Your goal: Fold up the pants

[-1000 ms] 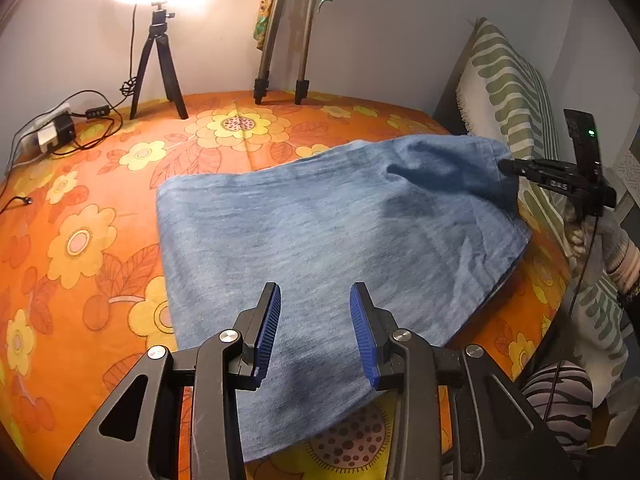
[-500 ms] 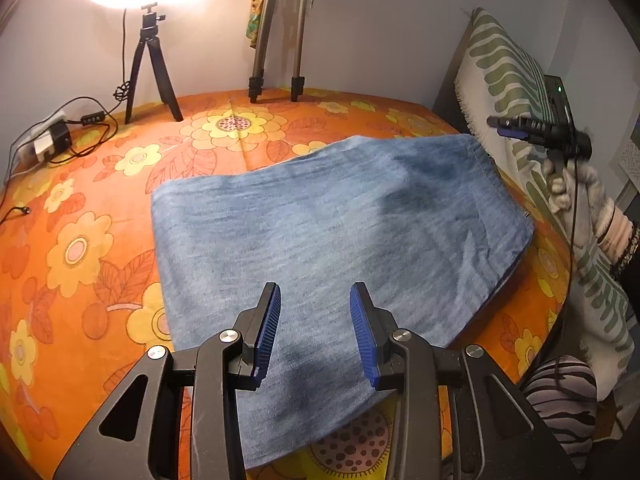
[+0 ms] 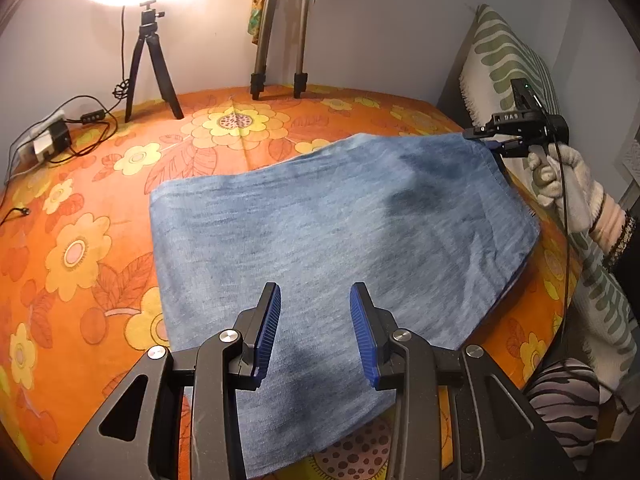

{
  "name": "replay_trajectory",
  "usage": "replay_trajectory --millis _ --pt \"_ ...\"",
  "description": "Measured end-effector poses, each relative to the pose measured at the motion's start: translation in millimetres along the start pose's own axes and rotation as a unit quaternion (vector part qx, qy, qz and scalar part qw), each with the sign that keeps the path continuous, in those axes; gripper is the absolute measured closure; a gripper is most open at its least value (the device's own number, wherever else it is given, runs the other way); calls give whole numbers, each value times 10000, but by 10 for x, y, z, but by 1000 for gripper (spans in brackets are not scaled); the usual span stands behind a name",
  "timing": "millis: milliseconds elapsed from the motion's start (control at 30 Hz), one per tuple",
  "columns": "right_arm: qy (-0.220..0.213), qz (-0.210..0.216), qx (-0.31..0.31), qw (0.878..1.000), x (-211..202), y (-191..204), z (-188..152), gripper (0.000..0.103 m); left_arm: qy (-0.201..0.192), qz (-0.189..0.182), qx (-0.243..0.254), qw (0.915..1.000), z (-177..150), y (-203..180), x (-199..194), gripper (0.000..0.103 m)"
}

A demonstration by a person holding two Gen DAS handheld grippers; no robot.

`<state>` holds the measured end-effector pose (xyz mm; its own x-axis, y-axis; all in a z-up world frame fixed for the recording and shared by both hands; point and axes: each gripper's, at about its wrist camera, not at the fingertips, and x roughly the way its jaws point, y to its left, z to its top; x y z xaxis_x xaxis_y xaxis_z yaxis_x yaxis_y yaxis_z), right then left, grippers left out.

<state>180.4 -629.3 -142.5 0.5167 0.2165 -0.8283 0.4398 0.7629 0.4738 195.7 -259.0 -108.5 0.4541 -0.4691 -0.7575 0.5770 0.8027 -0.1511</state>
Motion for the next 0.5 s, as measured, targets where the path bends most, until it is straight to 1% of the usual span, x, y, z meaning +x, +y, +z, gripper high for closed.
replay_trajectory --millis 33,67,133,200,267,333,367,400,467,500 --pt "-123 -124 -275 9995 -30 101 -35 70 -9 -4 13 10000 3 -4 -8 69" --pt "-220 -184 -471 9985 -79 169 -75 86 -12 -10 24 10000 6 -9 -9 69" --pt "-483 -263 -796 9953 -223 293 -190 89 -23 -22 41 10000 5 -19 -10 69" --pt "-836 -124 -1258 9885 -434 446 -394 91 -27 -64 33 10000 -7 -29 -10 69" --pt "-960 50 -1659 9814 -573 578 -598 91 -29 -105 37 9999 -26 -48 -15 69" --pt "-884 382 -2215 9704 -656 752 -876 91 -28 -120 48 9999 -39 -67 -19 69" --pt "-676 527 -2452 9657 -644 831 -1020 91 -25 -129 54 9999 -46 -73 -22 69" --pt "-358 623 -2603 9628 -593 888 -1149 91 -25 -131 55 9999 -48 -81 -29 69" --pt "8 610 -2750 9595 -502 937 -1309 91 -41 -131 54 9999 -49 -88 -50 69" --pt "111 438 -2831 9580 -467 950 -1382 90 -57 -126 57 9999 -49 -90 -67 69"
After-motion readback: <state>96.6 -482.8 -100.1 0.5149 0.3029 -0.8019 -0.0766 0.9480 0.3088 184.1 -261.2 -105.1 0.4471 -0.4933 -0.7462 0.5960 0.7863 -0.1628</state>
